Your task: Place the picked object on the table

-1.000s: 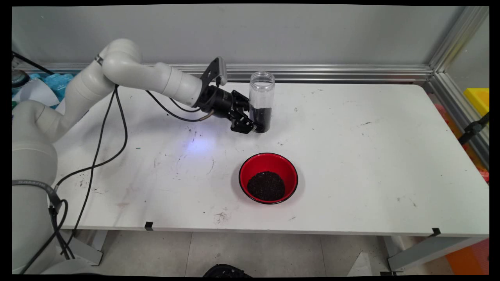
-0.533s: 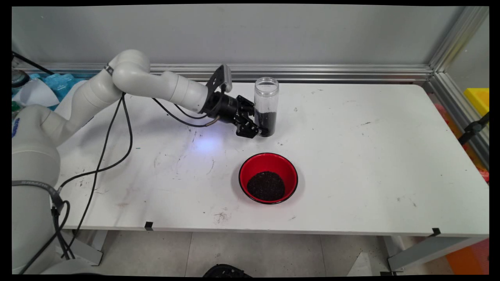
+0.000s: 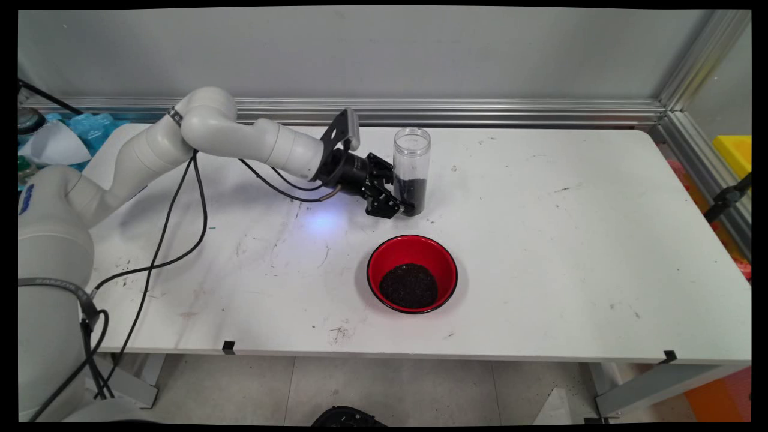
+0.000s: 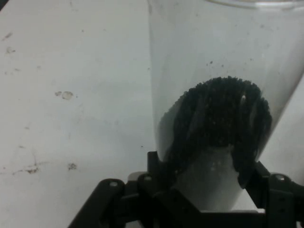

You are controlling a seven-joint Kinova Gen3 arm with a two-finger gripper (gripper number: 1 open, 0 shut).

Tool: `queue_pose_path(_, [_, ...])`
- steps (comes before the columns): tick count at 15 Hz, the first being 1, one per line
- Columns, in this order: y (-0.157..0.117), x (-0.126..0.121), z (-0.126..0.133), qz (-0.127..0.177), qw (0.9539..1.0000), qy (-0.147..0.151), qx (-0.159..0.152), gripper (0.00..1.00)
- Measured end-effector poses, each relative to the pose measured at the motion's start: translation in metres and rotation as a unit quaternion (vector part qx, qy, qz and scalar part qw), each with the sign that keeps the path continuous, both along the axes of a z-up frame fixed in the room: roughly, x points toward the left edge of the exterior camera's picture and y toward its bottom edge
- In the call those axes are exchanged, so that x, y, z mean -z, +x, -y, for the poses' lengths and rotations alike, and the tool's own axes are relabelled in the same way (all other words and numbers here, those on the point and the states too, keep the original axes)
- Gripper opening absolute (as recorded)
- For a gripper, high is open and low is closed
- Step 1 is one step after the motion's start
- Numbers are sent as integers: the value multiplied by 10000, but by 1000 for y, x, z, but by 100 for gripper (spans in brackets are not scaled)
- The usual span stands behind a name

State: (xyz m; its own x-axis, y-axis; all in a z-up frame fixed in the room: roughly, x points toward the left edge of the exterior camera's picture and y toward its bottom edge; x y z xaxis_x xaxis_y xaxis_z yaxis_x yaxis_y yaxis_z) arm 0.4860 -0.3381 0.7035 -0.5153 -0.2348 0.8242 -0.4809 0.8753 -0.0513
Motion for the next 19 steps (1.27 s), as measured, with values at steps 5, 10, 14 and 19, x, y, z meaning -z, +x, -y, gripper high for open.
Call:
queue_pose_path(5, [0,7,-1,-11,10000,25,-1,0])
queue_pose_path(10, [0,13,-4,-3,10000,79,34,0])
queue_pose_path(14, [1,17,-7,16,9999,122,66,0])
queue_pose_path(19, [4,21,-11,45,9998,176,94,100])
